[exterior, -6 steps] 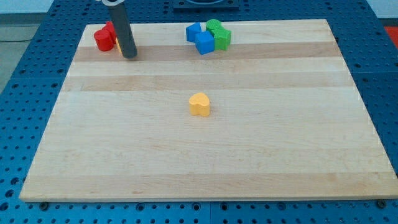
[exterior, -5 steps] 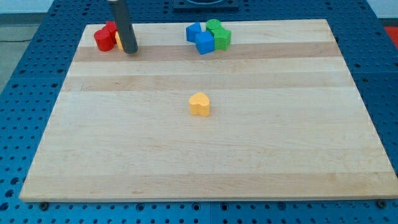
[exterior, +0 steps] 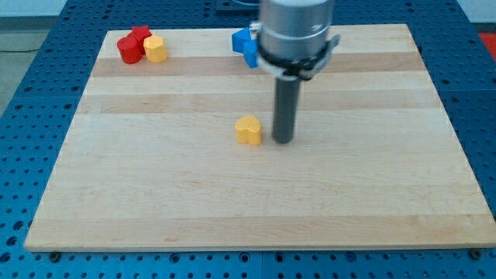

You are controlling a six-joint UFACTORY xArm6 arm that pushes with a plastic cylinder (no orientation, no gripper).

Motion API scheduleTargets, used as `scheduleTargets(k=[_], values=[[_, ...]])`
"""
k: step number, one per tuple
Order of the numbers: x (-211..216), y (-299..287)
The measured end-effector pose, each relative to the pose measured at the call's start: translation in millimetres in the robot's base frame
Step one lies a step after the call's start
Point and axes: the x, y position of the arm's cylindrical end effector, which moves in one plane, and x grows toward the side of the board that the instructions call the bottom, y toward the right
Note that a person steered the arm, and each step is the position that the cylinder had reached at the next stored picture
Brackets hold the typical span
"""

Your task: Move the yellow heart diagonal to the bottom right of the yellow hexagon

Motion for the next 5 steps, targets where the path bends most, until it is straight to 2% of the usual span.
scheduleTargets(k=[1, 3, 5], values=[[1, -60], [-43, -103], [-60, -62]])
